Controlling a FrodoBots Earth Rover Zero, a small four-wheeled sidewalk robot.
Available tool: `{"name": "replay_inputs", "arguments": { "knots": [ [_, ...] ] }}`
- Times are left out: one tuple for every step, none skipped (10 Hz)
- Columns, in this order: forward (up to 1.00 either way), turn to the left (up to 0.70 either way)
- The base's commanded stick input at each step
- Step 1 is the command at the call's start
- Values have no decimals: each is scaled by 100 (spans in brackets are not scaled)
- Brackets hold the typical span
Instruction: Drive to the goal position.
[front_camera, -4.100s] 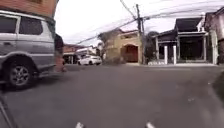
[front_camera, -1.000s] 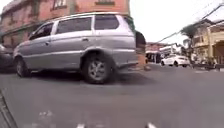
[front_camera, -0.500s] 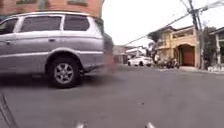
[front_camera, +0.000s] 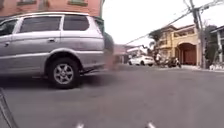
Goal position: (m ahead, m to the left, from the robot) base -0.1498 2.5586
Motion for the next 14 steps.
{"name": "replay_inputs", "arguments": {
  "knots": [
    [100, 40],
    [100, 40],
    [100, 40],
    [100, 40],
    [99, 37],
    [50, 3],
    [7, 1],
    [5, 2],
    [-23, -1],
    [-73, -15],
    [-98, -39],
    [-98, -39],
    [-98, -39],
    [-98, -39]
  ]
}}
